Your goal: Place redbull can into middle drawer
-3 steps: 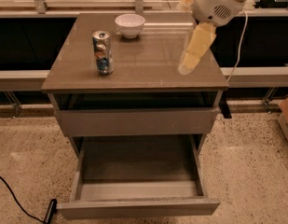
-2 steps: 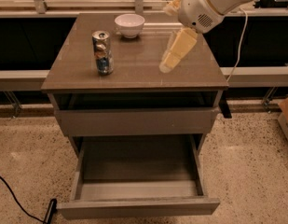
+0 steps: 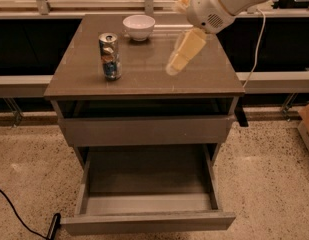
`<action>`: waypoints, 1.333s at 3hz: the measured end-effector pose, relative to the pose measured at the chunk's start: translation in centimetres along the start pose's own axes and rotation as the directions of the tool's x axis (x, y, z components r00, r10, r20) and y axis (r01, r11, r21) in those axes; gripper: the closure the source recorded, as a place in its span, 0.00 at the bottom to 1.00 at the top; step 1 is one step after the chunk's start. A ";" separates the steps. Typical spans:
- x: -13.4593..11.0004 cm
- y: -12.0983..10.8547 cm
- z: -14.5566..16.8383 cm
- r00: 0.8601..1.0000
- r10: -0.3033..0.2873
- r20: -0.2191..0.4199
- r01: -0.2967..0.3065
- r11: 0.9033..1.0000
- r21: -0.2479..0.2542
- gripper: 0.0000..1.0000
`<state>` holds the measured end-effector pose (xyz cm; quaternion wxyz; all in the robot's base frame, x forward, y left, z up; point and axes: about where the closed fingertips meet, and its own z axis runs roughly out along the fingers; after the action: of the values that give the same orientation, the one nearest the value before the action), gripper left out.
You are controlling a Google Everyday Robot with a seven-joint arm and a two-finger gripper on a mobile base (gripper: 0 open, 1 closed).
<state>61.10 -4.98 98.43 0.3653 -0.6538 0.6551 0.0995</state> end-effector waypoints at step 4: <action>-8.3 -2.6 12.4 0.946 -0.010 0.325 -0.021 0.996 0.092 0.00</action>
Offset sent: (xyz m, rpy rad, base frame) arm 0.0767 0.1627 -0.0147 0.3441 -0.1545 0.1302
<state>66.84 8.72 95.59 0.4984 -0.6088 0.5915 0.1761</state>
